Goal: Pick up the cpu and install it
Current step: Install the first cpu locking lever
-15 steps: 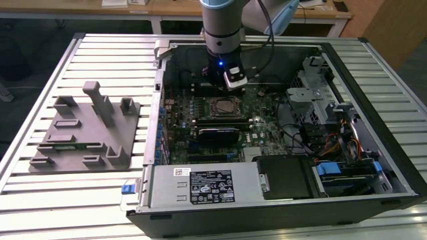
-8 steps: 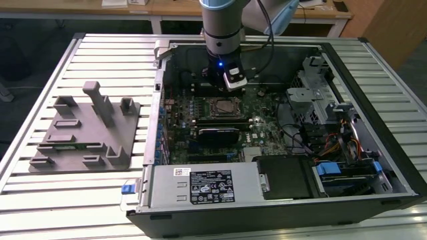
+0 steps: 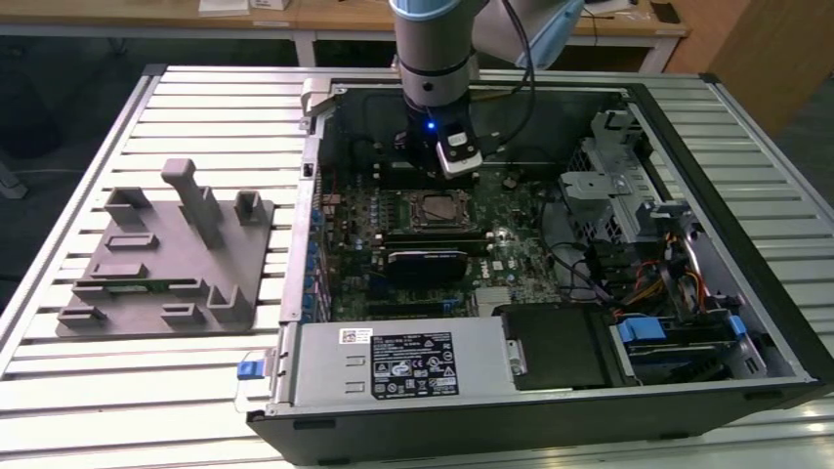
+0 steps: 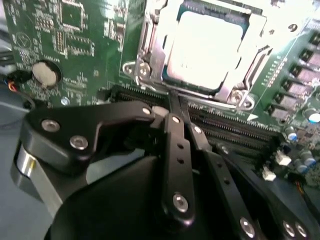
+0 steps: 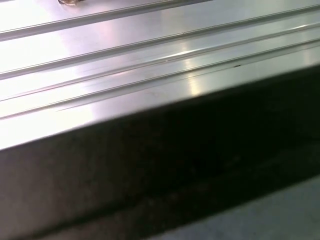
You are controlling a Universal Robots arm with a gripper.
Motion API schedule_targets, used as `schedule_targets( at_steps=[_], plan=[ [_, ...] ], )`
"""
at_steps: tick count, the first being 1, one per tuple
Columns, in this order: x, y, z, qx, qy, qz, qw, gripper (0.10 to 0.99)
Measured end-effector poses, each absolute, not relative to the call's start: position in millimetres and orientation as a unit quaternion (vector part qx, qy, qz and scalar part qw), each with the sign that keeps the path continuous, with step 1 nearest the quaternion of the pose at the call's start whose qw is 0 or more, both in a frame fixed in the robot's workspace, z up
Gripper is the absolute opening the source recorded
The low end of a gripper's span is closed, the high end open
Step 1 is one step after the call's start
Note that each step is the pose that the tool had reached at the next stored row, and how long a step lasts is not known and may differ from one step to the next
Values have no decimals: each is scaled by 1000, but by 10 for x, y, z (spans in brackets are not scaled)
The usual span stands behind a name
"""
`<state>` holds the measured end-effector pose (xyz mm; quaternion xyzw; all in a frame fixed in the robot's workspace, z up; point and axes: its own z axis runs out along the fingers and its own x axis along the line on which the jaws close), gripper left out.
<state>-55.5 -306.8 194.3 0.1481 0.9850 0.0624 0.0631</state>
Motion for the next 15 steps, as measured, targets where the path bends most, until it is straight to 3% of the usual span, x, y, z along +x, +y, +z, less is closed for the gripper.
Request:
schedule_targets(
  at_steps=[15],
  plan=[
    [-555, -3087, 1945, 148, 985, 62, 63, 106]
  ],
)
